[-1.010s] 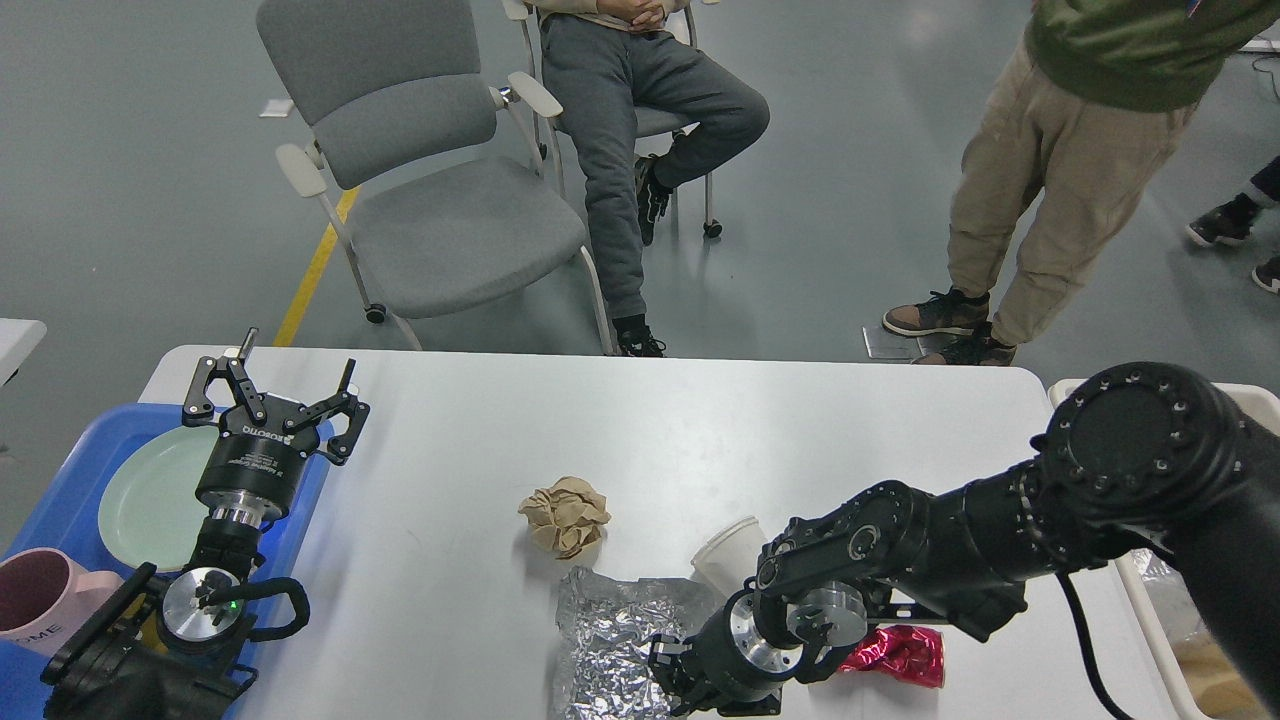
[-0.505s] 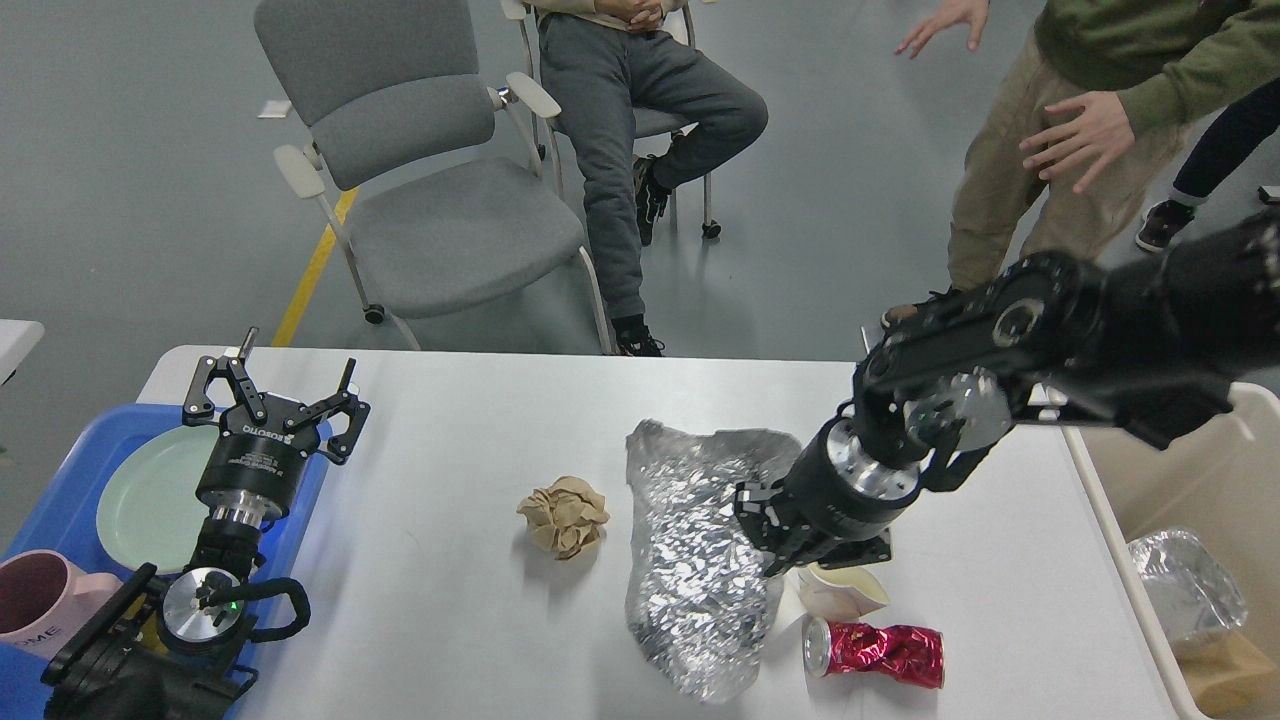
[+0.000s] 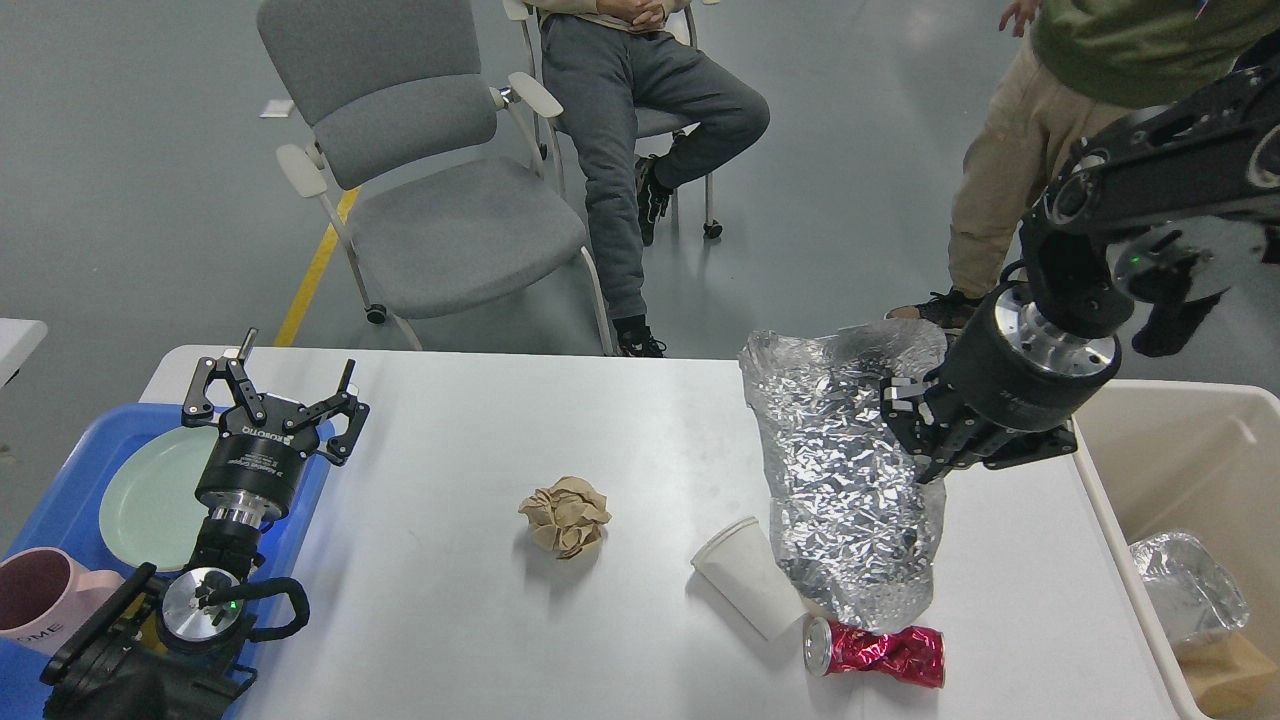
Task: Tidy desktop
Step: 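Lift the crumpled foil and carry it over the white bin, then release the foil into the bin and raise the right gripper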
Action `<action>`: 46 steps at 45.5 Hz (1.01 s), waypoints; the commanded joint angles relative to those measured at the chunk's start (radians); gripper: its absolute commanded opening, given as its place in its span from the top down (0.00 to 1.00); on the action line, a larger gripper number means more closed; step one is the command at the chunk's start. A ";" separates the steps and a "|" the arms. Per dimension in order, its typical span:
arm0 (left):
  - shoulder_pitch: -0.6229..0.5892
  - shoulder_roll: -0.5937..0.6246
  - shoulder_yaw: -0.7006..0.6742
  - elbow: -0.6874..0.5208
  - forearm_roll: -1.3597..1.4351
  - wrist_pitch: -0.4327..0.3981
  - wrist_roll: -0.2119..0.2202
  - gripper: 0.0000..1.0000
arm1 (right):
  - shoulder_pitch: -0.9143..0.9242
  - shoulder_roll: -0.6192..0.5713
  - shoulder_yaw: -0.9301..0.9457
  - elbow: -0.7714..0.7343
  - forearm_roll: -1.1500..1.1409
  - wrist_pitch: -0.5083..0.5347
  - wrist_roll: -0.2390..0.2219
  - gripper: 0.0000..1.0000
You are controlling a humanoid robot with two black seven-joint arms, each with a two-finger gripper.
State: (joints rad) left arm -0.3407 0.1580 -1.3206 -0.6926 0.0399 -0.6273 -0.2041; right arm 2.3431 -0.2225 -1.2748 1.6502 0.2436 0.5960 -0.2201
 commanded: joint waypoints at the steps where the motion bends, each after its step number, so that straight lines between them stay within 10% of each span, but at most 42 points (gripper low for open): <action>1: 0.000 0.000 0.001 -0.001 0.000 0.000 0.000 0.03 | -0.001 -0.005 -0.061 -0.012 -0.003 -0.007 0.004 1.00; 23: 0.000 0.000 0.001 -0.001 0.000 0.000 0.000 0.03 | -0.445 -0.420 -0.189 -0.555 -0.030 -0.054 -0.007 1.00; 46: 0.000 0.000 0.001 -0.001 0.000 0.000 0.000 0.03 | -1.316 -0.422 0.218 -1.047 -0.026 -0.627 -0.005 1.00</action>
State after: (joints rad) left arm -0.3405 0.1580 -1.3191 -0.6933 0.0399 -0.6277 -0.2040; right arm 1.2505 -0.7103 -1.1807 0.7825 0.2166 0.0233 -0.2259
